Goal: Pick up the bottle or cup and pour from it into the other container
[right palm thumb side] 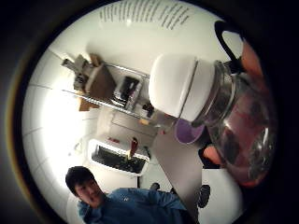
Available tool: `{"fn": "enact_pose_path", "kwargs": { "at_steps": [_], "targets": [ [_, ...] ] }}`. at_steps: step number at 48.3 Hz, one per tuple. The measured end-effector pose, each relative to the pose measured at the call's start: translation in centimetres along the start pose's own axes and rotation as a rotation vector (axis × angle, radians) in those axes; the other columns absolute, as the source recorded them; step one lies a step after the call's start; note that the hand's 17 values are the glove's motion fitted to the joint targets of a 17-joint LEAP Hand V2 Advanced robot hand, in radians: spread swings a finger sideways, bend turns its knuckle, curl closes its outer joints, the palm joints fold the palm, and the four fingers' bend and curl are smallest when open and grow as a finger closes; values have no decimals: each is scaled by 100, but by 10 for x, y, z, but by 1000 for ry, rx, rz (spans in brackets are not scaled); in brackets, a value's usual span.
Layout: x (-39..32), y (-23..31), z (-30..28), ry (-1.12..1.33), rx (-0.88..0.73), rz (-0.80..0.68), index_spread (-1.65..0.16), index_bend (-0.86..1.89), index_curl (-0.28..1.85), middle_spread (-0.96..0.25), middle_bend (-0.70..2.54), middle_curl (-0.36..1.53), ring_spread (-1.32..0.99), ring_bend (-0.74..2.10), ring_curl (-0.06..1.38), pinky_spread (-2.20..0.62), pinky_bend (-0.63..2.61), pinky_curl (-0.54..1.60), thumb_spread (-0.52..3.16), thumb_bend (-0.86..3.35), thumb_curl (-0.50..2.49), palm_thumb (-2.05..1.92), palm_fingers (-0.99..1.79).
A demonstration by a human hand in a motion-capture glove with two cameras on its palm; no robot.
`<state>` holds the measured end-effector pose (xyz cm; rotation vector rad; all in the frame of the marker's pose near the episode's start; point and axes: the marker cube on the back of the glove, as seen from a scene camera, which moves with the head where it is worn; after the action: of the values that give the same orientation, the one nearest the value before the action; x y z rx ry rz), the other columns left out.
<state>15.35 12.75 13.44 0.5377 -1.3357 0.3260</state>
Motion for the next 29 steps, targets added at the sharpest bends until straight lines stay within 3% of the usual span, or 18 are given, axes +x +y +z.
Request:
{"fn": "enact_pose_path", "kwargs": {
  "at_steps": [6,17,23,29],
  "targets": [
    [-36,-15,19,186,-145,-13,-11,14,36,-4,28,48,-12,49,43,-3,29,37,30,-4,66,107,110],
    [-90,-44,61,739,-417,-100,-11,15,37,-4,28,49,-12,49,44,-4,28,38,28,-4,67,106,112],
    [-107,-65,93,1079,-347,74,-11,14,37,-4,27,49,-12,48,44,-4,28,38,28,-4,68,105,112],
    [-128,-57,128,1204,-528,-219,-12,14,38,-5,27,50,-12,48,44,-5,29,38,28,-4,68,105,112]
  ]
}}
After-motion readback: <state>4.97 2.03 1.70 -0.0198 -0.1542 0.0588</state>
